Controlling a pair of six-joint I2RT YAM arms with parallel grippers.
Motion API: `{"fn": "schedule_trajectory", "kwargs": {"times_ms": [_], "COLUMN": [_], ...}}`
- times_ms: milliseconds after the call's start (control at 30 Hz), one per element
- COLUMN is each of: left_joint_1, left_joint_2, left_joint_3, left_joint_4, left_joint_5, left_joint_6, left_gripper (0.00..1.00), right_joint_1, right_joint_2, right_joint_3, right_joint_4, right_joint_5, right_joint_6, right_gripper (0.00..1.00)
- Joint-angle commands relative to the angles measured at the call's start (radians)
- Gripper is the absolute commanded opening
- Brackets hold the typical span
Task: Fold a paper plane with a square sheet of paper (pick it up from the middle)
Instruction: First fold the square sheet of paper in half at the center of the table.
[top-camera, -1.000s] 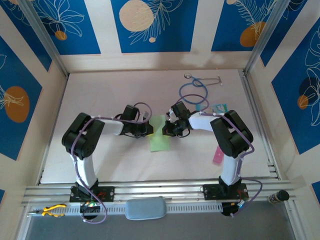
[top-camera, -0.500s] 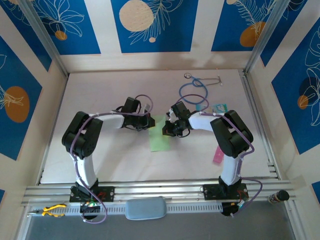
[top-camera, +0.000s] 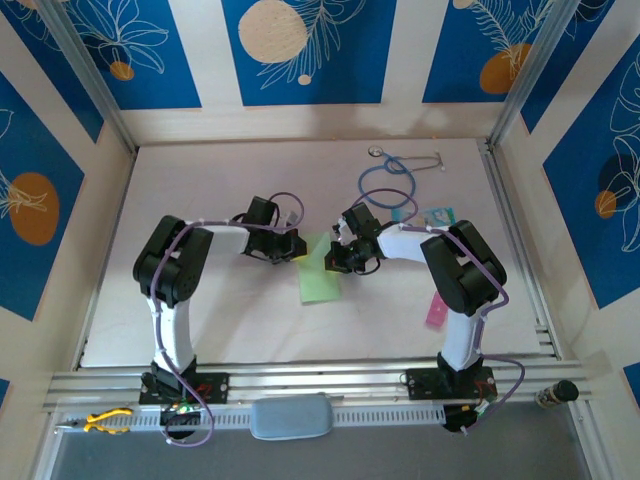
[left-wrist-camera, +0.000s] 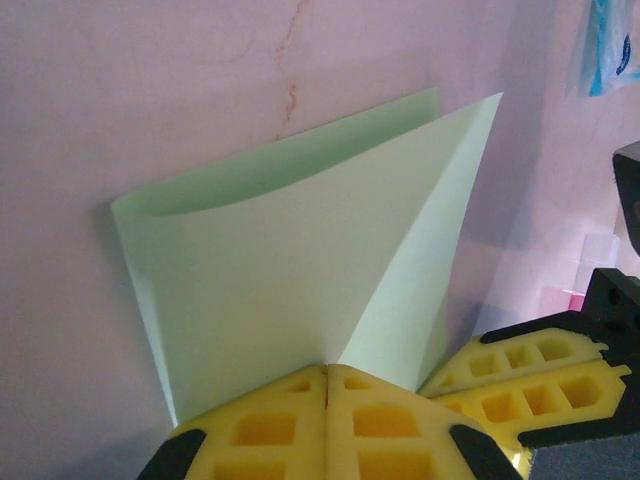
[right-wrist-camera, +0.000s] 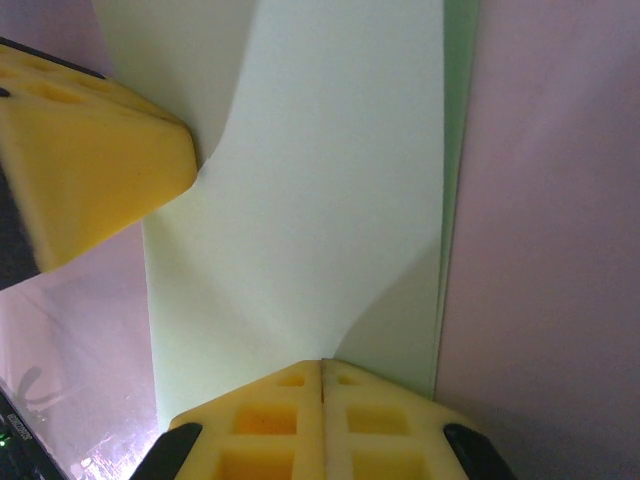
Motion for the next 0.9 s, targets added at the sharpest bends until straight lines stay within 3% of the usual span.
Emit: {"fn": "schedule_trajectory", "kwargs": {"times_ms": [0, 367, 867], "left_joint_1": [0.019, 0.032, 0.075], "left_joint_2": [0.030, 0.041, 0.115], "left_joint_3": [-0.014, 0.158, 0.163], "left_joint_4": [-0.063, -0.206, -0.226], "left_joint_5": [-0.048, -0.067, -0.131], "left_joint_6": [0.002, 0.046, 0.027], "left_gripper": [0.02, 0.03, 0.02], "right_joint_1": [0.000, -0.001, -0.001], "right_joint_2": [0.045, 0.044, 0.045], "right_joint_3": [-0.046, -0.045, -0.058], "right_joint_4": [-0.128, -0.125, -0.117], "right_joint_5": [0.076, 0.073, 0.070], "right_joint_6": [-0.018, -0.015, -0.013], "right_gripper": [0.00, 0.00, 0.00]}}
